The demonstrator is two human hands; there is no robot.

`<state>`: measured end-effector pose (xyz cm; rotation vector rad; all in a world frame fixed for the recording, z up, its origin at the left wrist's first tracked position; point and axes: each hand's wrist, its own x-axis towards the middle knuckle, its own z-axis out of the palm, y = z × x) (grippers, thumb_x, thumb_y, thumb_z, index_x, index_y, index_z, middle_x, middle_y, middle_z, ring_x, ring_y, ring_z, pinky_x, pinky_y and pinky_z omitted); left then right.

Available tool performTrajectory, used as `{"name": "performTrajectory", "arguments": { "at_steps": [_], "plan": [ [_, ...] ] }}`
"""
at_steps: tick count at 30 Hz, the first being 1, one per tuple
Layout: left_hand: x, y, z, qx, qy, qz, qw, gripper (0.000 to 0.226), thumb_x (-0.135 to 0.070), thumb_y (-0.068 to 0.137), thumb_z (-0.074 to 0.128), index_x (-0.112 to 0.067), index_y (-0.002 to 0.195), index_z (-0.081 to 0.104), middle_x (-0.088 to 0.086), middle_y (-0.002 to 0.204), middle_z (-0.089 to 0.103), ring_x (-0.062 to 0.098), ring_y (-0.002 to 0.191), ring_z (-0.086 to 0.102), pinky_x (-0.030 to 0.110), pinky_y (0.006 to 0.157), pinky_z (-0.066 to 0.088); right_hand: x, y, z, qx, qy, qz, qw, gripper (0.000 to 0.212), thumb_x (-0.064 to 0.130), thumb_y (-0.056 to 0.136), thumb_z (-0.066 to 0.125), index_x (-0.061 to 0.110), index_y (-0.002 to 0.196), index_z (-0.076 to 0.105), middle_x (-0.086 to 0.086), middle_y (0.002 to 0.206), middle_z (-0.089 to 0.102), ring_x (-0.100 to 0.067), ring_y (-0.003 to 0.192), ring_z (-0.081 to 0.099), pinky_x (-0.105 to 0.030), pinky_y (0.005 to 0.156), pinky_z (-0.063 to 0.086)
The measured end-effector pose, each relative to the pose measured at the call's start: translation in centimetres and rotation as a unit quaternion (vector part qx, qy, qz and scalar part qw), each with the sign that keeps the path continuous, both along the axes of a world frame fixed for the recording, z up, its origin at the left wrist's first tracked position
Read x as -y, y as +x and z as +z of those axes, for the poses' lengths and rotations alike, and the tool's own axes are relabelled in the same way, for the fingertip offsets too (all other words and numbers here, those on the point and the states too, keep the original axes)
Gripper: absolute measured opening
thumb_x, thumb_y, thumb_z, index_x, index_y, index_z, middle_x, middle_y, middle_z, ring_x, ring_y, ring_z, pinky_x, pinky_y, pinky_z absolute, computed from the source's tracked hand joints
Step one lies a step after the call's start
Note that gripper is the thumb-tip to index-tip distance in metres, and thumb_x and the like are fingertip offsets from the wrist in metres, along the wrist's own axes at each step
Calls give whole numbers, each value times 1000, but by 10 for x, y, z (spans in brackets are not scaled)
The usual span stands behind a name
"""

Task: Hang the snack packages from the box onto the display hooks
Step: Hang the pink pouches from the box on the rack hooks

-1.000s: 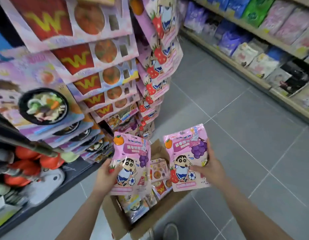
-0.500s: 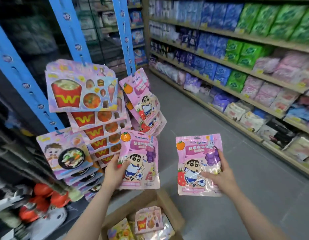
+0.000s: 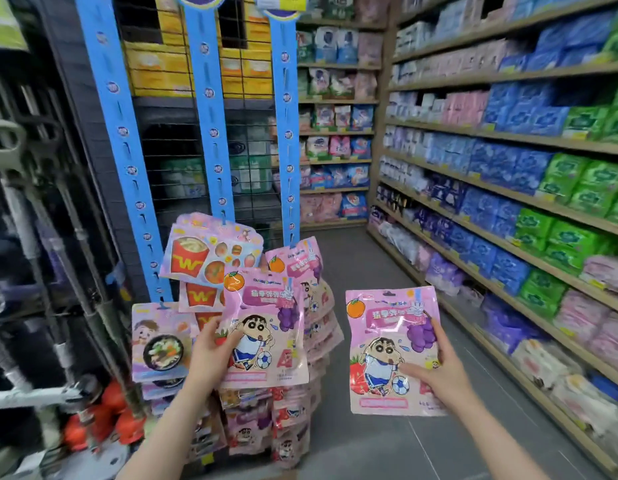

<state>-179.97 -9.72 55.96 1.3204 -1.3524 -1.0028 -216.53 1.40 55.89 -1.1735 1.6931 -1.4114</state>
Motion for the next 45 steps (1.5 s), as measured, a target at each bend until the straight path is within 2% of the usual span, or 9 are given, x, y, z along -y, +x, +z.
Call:
{"name": "performTrajectory", "arguments": {
  "at_steps": [5,9,13,16,20,24,32,41,45],
  "plan": [
    [20,20,35,-2,-44,62,997,38,-24,87,63,-14,120,47,12,90,69,10,66,69,18,52,52,57,14,20,-5,-25,67,997,105,0,57,84,53,130,30,1,131,53,-15,81,67,-30,43,49],
    [32,40,58,-22,-77,105,991,30,-21,87,64,-10,111,52,27,86,67,13,58,65,34,56,54,99,26,46,-13,-56,120,991,103,3,55,86,51,128,31,3,129,55,-4,93,64,-28,76,54],
    [42,53,78,-25,-119,150,981,14,-12,87,63,-7,97,55,7,80,67,1,54,64,17,49,53,140,32,64,-24,-63,150,986,107,7,54,87,49,134,30,4,132,54,-13,110,60,-37,88,52],
    [44,57,84,-24,-130,176,975,9,-11,87,62,-11,93,56,3,80,66,-1,55,65,14,50,53,170,36,71,-24,-68,172,982,106,5,55,86,49,134,31,4,130,55,-11,101,65,-48,83,54],
    [48,64,82,-29,-115,212,970,11,-16,87,64,-12,94,58,10,88,70,15,69,69,32,64,59,208,44,72,-9,-70,203,977,104,11,52,88,57,126,33,5,133,53,-13,113,58,-47,92,51],
    [48,57,76,-41,-118,245,961,20,-12,86,64,-5,104,57,11,90,69,16,68,67,17,54,55,244,49,79,-11,-83,238,968,106,17,50,89,59,127,31,6,138,48,-15,121,52,-46,97,48],
    [52,37,79,-83,-117,278,950,12,-15,86,64,-17,96,58,6,87,70,12,66,70,23,52,56,298,49,75,16,-59,296,953,99,28,43,89,69,116,34,6,132,54,-16,114,58,-45,92,52],
    [43,25,77,-86,-107,279,950,12,-17,86,64,-19,96,57,13,95,70,28,81,70,34,62,60,291,39,50,51,-10,312,949,102,8,58,84,38,140,30,1,122,61,-15,98,66,-31,72,58],
    [39,20,77,-70,-100,270,955,21,-18,86,64,-11,104,56,13,95,70,25,78,71,29,57,60,287,39,41,44,4,320,946,119,33,37,91,41,138,28,6,129,53,-14,111,59,-35,84,55]
  ]
}}
